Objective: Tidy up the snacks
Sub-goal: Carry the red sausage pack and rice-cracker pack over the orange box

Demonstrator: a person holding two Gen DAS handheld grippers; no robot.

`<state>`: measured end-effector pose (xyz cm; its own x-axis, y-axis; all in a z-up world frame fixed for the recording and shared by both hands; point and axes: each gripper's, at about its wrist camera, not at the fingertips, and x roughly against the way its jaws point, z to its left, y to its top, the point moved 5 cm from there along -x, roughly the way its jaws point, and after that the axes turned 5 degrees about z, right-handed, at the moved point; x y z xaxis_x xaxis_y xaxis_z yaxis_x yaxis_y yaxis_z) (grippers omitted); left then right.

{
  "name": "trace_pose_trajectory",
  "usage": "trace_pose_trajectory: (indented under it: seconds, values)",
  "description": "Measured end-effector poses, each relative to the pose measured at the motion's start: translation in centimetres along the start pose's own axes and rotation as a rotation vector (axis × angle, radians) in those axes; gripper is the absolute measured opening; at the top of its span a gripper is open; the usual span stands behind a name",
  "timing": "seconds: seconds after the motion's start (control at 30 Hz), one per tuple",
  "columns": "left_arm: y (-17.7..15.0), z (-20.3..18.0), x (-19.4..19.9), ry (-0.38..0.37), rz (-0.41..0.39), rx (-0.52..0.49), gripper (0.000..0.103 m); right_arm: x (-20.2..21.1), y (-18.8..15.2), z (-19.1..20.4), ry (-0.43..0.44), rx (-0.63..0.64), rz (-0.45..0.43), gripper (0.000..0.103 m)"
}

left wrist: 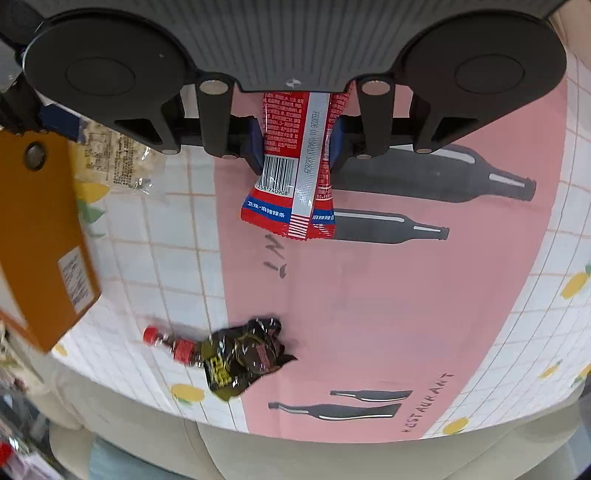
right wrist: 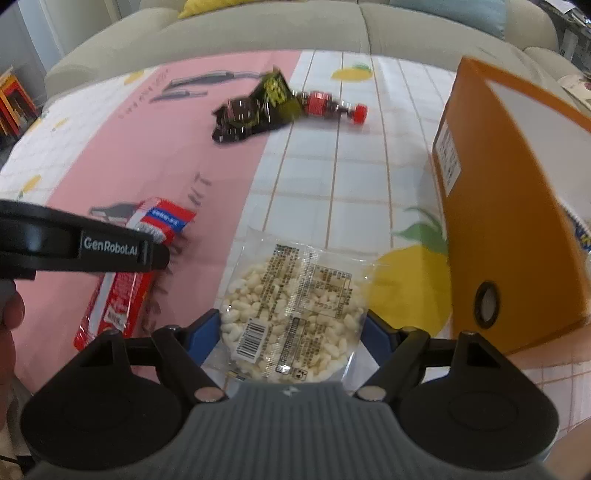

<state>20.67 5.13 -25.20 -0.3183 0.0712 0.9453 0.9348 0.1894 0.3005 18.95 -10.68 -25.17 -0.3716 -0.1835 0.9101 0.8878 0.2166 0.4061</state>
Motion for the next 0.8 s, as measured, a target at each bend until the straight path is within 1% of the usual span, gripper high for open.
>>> trace_pose_trajectory:
  seconds: [0.17, 0.27, 0.37, 0.47, 0.6, 0.8]
  values:
    - [0.5, -0.1, 2.8, -0.040, -0.042, 0.029, 0.039, 2.4, 0.6, -0.4, 0.013, 0.003, -0.050, 0.078]
    - [0.9, -0.4, 4.9, -0.073, -0.063, 0.047, 0.039, 4.3, 1.1, -0.8, 0.017, 0.017, -0.095, 0.078]
    - [1.4, -1.3, 7.0, -0.100, -0.095, 0.044, 0.039, 6.7, 1.8, -1.4, 0.022, 0.027, -0.144, 0.078]
    - [1.9, -2.7, 9.1, -0.141, -0.121, 0.029, 0.039, 9.2, 2.4, -2.5, 0.033, 0.036, -0.185, 0.078]
    - [2.5, -5.4, 11.8, -0.196, -0.155, -0.009, 0.039, 12.2, 3.0, -4.3, 0.005, 0.071, -0.230, 0.078]
    - [3.4, -10.4, 14.4, -0.290, -0.164, -0.073, 0.039, 15.8, 3.0, -8.6, -0.026, 0.066, -0.259, 0.078]
